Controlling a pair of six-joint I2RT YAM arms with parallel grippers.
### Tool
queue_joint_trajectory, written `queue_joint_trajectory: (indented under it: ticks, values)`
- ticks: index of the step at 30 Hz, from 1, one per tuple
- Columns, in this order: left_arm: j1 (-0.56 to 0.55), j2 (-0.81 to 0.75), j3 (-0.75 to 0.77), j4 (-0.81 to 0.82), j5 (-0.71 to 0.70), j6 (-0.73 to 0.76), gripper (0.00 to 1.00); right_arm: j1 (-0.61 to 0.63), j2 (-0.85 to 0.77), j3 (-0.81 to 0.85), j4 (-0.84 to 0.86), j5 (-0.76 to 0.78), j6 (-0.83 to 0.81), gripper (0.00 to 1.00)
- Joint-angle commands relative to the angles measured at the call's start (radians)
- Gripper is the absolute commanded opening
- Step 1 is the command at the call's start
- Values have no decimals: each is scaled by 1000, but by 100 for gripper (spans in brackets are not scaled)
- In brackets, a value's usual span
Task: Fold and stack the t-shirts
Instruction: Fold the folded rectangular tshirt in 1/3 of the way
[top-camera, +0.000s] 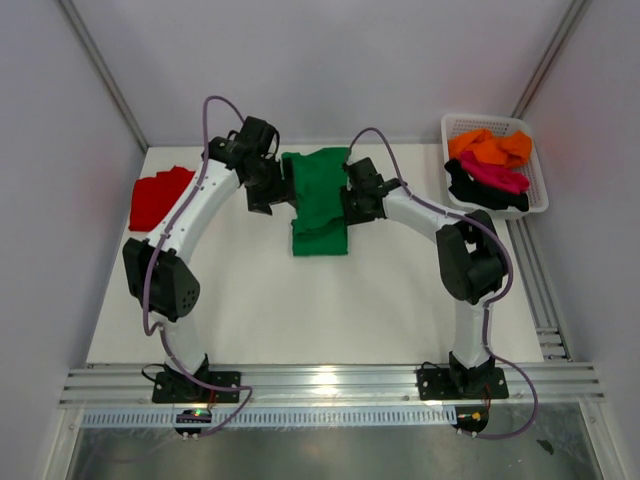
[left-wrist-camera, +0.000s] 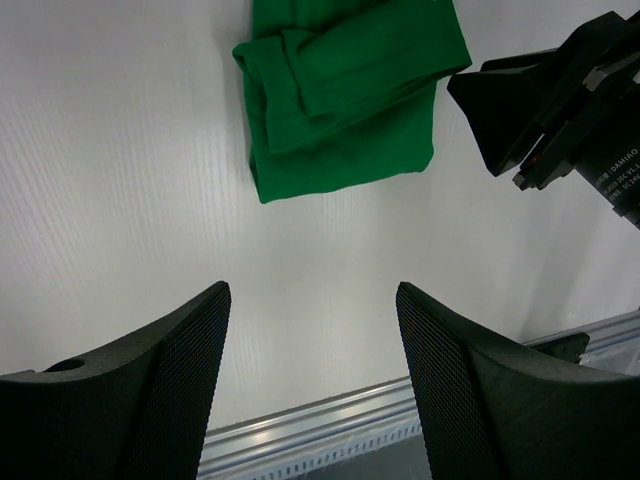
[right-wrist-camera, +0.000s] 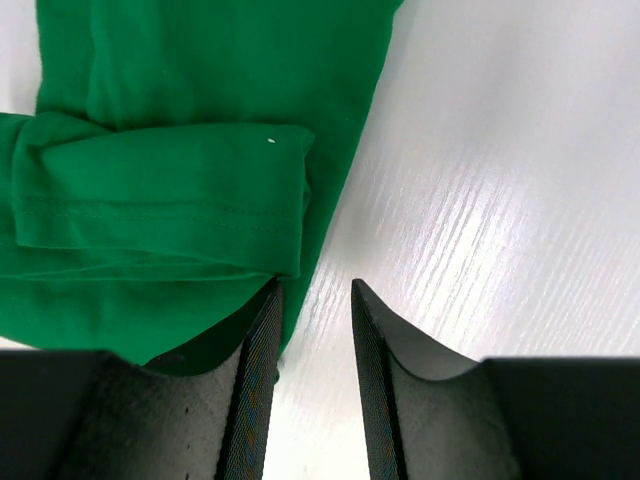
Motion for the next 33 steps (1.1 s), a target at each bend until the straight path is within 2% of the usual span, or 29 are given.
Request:
queue_joint_trajectory:
  ticks: [1,16,33]
  values:
    - [6,0,22,27,22,-4,70,-1,-81,13,11,18,20,38]
    - [6,-11,-7,27,2,4,70,-1,-26,34,15,-57,62,38]
    - [5,-18,-20,38,2,-7,70,-1,-15,5,22,-40,44,38]
